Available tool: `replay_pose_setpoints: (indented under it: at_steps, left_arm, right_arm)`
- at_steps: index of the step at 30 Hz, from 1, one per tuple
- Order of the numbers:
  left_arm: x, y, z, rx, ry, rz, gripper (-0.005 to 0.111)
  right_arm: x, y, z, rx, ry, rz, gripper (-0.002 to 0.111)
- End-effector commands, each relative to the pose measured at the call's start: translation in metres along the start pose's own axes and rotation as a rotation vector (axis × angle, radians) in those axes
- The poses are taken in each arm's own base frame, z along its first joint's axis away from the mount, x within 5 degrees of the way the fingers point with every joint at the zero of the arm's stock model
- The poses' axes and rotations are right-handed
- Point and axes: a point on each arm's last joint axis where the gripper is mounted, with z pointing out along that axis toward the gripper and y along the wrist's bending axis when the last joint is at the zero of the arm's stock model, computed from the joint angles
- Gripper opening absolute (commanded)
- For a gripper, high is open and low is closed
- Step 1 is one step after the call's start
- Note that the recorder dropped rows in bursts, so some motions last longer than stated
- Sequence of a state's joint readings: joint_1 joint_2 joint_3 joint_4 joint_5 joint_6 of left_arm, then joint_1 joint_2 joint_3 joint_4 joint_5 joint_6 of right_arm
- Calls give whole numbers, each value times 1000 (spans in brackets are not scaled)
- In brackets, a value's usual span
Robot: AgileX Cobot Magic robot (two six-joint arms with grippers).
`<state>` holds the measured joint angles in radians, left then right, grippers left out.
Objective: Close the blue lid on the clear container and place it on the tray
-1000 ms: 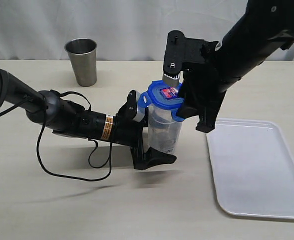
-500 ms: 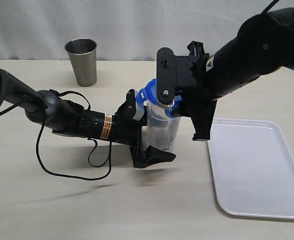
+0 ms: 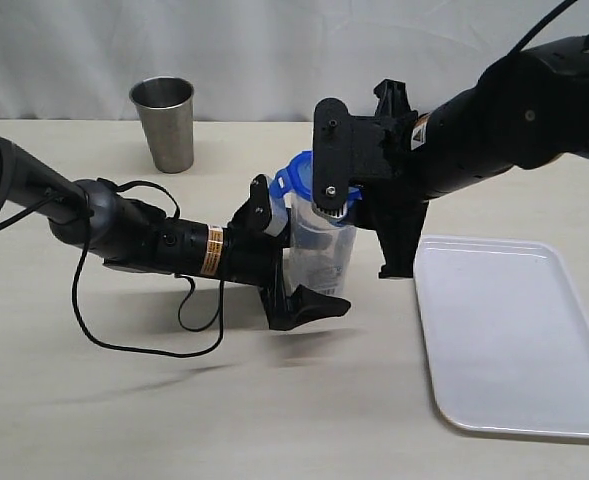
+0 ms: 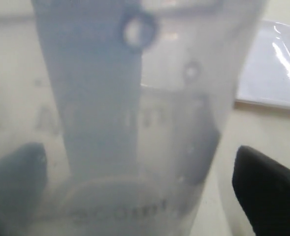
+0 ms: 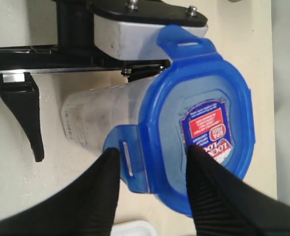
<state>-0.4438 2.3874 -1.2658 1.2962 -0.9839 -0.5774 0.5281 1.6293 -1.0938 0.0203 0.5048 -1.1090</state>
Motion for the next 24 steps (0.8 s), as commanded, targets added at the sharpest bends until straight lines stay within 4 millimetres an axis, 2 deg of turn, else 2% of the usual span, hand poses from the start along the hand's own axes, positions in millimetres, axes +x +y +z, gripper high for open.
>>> replay_pose_setpoints:
  at_steps: [1, 7, 24]
  left_arm:
    - [-5, -6, 3, 53, -26, 22, 104]
    - [-5, -6, 3, 53, -26, 22, 104]
    - [-9, -5, 2, 51, -62, 28, 104]
  right_arm:
    - [11, 19, 22, -138, 80, 9, 39]
    - [11, 19, 23, -138, 80, 16, 35]
    - [12, 20, 26, -146, 85, 23, 35]
